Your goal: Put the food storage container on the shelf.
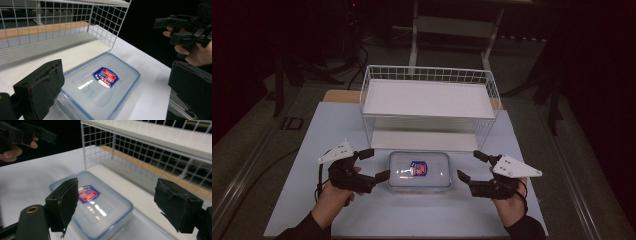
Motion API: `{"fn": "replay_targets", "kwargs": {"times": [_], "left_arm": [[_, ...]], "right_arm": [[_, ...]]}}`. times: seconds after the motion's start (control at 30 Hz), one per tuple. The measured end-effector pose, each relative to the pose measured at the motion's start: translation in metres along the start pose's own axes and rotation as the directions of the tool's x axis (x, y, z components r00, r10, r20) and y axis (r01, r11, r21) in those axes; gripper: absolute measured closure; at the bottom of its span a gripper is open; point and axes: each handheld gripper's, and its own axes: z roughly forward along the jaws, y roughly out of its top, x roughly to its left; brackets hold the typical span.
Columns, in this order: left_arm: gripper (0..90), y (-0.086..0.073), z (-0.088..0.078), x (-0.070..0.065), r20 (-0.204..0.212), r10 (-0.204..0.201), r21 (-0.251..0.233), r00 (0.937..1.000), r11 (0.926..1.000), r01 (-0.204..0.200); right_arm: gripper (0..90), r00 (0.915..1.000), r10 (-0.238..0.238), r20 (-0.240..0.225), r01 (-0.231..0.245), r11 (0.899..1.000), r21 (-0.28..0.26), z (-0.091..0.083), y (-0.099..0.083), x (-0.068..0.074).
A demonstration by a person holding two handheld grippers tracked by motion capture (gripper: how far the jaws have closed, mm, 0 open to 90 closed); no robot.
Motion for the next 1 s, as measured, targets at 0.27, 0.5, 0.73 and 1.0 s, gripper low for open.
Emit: {"fn": "replay_targets", "kwargs": {"times": [0.27, 0.5, 0.73, 1.0], "left_arm": [[0.2, -0.012, 0.027, 0.035, -0.093, -0.116, 0.144, 0.9888, 0.9812, 0.129], [0.4, -0.025, 0.049, 0.059, -0.146, -0.307, 0.288, 0.9406, 0.8963, 0.337], [0.4, -0.033, 0.060, 0.069, -0.103, -0.497, 0.377, 0.8614, 0.7820, 0.497], [11.6, -0.040, 0.066, 0.080, -0.139, -0.605, 0.404, 0.7837, 0.6878, 0.603]], "right_arm": [[14.6, 0.9987, -0.023, 0.046, 0.024, 1.000, -0.005, 0.002, -0.006, -0.001], [10.5, 0.9992, 0.036, 0.018, -0.037, 0.997, 0.066, 0.011, -0.016, -0.001], [10.0, 0.9971, 0.071, 0.027, -0.073, 0.993, 0.098, 0.020, -0.023, -0.002], [10.2, 0.9924, 0.123, 0.013, -0.123, 0.984, 0.130, 0.022, -0.025, -0.006]]}}
